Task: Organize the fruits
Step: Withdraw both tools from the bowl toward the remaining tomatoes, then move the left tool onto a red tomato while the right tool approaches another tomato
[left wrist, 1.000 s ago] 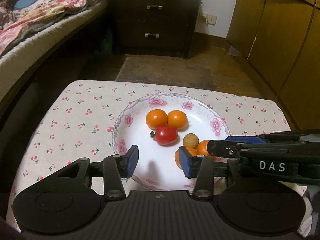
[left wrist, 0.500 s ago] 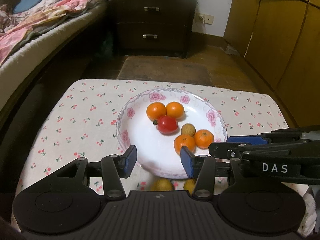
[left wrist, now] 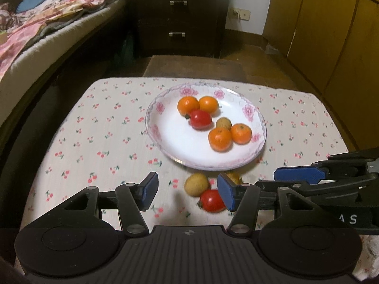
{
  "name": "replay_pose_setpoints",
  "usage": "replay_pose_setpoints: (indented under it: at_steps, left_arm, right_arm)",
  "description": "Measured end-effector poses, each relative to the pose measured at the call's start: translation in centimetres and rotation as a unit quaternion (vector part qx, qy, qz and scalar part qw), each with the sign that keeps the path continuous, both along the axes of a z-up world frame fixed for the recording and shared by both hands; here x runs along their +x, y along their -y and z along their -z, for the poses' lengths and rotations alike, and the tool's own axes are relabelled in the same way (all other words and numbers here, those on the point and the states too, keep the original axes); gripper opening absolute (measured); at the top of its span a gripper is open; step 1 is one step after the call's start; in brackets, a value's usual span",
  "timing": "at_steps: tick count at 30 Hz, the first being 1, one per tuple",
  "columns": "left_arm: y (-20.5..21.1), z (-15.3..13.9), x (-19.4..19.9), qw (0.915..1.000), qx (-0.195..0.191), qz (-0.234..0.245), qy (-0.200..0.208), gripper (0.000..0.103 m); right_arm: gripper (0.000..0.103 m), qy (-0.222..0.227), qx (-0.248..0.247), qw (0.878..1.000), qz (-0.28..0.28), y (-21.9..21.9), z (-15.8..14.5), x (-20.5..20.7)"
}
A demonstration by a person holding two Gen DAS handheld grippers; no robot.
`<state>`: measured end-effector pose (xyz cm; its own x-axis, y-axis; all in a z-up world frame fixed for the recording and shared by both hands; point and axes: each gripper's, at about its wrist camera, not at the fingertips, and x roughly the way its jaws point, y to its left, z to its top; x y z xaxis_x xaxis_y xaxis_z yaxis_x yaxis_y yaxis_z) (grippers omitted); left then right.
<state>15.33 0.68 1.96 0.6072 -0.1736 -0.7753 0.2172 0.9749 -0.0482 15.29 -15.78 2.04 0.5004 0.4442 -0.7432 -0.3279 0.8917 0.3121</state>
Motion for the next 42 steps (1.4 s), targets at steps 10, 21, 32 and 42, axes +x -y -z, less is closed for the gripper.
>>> replay_pose_setpoints:
  at_steps: [10,21,32,42]
  left_arm:
    - [-1.6,0.4,-0.4,0.9998,-0.007,-0.014,-0.01,0.064]
    - [-1.3,0.8,-0.6,0.9998,-0.012,-0.001,-0.017,0.065]
    - [-0.9,1.2,-0.6,0.9995,-0.016,0.011,-0.024,0.065]
    - [0.8,1.6,-1.1,0.9985,-0.019,0.044,-0.029,0.065]
  right_arm:
    - [0.041,-0.019,-0.01,0.999,-0.025,-1.7,1.2,-1.3]
    - [0.041,-0.025,-0.025,0.998,-0.054,-3.6,2.7,-1.4]
    - [0.036,-0.017,-0.056,0.996,-0.068,-3.9,3.6,-1.8]
    - [0.036,-0.019,-0.048,0.997,-0.051,-1.2,2.8,-2.9]
